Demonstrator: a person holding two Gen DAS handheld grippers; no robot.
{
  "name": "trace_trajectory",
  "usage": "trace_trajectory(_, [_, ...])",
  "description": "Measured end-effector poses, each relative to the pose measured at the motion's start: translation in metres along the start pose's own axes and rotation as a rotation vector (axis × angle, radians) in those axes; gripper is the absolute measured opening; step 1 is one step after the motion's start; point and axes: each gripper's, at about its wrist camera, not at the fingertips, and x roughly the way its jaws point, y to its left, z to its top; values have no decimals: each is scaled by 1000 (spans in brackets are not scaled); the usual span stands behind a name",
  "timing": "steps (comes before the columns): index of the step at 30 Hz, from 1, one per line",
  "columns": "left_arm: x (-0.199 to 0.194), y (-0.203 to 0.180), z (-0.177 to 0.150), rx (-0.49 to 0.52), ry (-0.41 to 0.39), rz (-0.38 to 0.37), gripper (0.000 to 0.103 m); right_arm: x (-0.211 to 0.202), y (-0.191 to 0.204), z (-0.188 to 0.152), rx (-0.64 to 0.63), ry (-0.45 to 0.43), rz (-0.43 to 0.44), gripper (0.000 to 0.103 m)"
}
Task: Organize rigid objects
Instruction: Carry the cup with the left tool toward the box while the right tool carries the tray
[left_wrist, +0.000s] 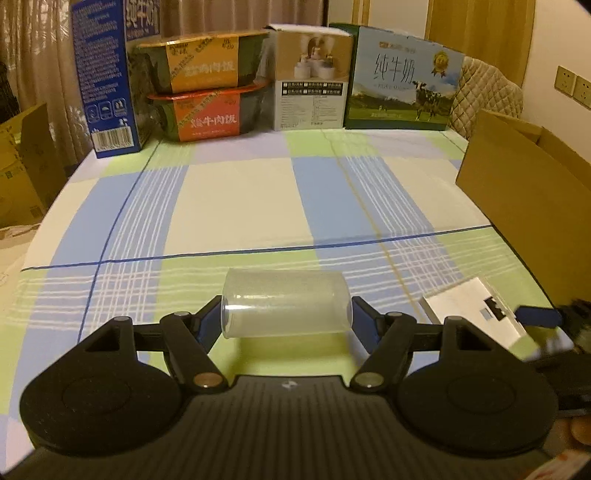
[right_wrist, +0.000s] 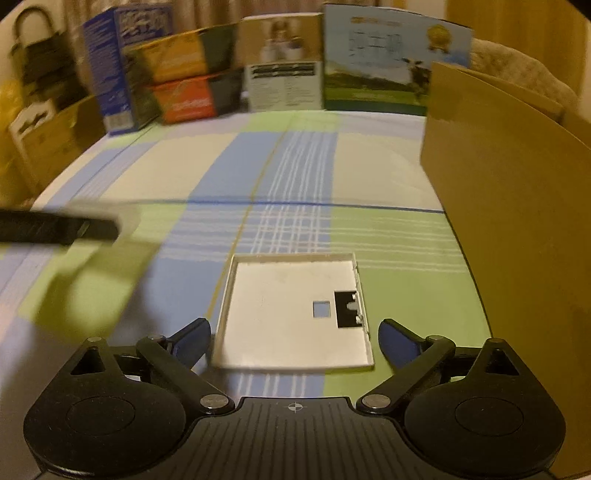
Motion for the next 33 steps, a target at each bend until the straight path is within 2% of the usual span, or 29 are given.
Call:
trace_trajectory(5, [-6,-4,-6,-5,2,-8,68,8,4,1,-32,-41,-48,95])
trace_trajectory(9, [-5,-8,-7,5,6,-13,68,7,0,-3,-39,-57,-41,92])
trace_trajectory(11, [-5,-8,-8,0,4,-17,68,5,-1,-6,-50,-78,-31,84])
trace_trajectory(17, [-10,-12,-7,19,-18,-18,68,-11,-6,-10,-49,-63,-23,84])
trace_trajectory(23, [-31,-38,-8,80,-39,-17,68,-57,-1,-13,-70,-97,-18,84])
trace_trajectory(27, [-63,-52,-11,59,-56,-21,68,-95,5,-9,-97,-145,-8,84])
trace_trajectory(33, [-118,-65,-10,17,-69,15,68,-150,4,-10,-120,-201,-19,84])
